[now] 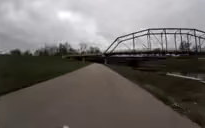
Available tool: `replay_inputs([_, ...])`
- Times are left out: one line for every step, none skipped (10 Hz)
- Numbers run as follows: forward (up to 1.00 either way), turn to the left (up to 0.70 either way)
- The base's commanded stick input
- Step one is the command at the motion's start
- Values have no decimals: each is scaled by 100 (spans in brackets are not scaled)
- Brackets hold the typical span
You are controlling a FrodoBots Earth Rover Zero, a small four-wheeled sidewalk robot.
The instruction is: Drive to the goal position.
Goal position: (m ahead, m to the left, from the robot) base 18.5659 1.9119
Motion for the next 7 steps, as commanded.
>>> replay_inputs([100,0])
replay_inputs([100,0])
replay_inputs([100,0])
replay_inputs([100,0])
replay_inputs([100,0])
replay_inputs([100,0])
replay_inputs([100,0])
